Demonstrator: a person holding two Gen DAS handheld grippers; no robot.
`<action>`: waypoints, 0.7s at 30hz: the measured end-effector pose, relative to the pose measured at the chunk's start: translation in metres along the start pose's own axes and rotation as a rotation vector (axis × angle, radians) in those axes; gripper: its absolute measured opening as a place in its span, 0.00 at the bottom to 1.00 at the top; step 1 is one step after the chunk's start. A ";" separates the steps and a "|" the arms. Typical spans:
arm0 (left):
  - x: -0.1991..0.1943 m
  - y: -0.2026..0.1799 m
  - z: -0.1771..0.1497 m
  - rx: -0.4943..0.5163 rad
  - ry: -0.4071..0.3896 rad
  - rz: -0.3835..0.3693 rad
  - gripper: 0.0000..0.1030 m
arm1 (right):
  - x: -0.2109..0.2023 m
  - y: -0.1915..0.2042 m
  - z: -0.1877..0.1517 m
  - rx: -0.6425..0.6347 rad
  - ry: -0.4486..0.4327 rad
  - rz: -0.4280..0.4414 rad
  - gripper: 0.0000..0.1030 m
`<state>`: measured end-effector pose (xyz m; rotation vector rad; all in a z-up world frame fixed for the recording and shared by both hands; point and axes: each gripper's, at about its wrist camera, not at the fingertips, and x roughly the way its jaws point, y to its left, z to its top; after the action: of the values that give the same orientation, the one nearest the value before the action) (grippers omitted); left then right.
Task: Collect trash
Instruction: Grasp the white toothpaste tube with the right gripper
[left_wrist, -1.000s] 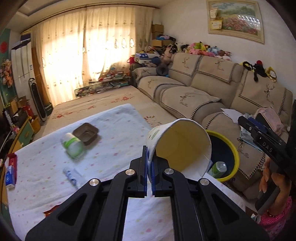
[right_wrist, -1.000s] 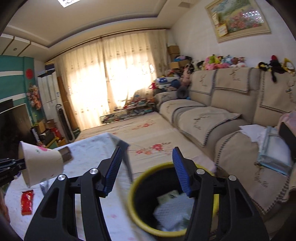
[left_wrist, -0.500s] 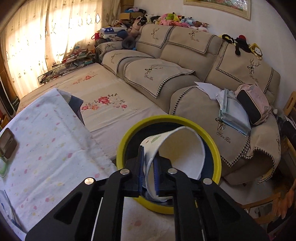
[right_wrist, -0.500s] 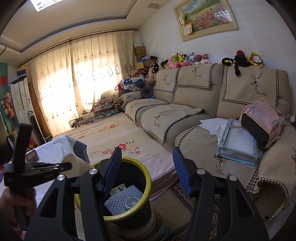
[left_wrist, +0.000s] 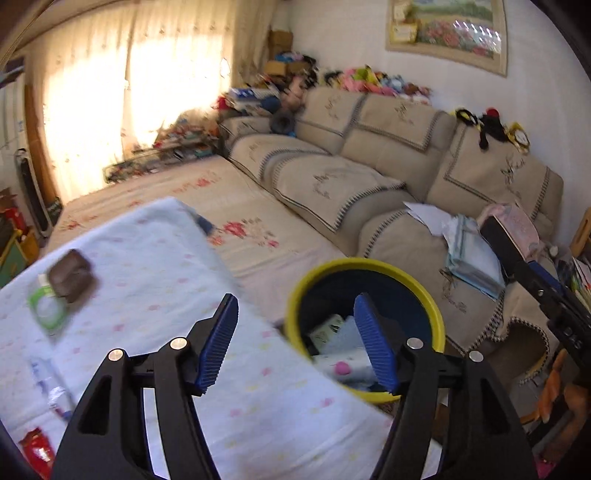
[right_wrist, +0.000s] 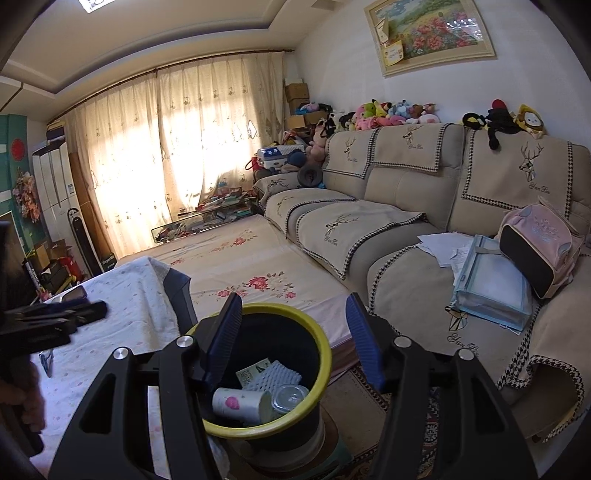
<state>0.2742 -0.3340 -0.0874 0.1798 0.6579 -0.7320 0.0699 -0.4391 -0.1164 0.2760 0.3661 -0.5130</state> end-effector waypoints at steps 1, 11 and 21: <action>-0.015 0.013 -0.004 -0.016 -0.018 0.023 0.64 | 0.001 0.005 0.000 -0.006 0.004 0.008 0.54; -0.109 0.147 -0.049 -0.185 -0.125 0.300 0.66 | 0.021 0.099 -0.004 -0.117 0.066 0.189 0.55; -0.166 0.276 -0.112 -0.397 -0.175 0.616 0.69 | 0.037 0.261 -0.020 -0.372 0.173 0.533 0.55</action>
<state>0.3124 0.0048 -0.0928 -0.0507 0.5270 -0.0170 0.2309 -0.2302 -0.1062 0.0489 0.5257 0.1075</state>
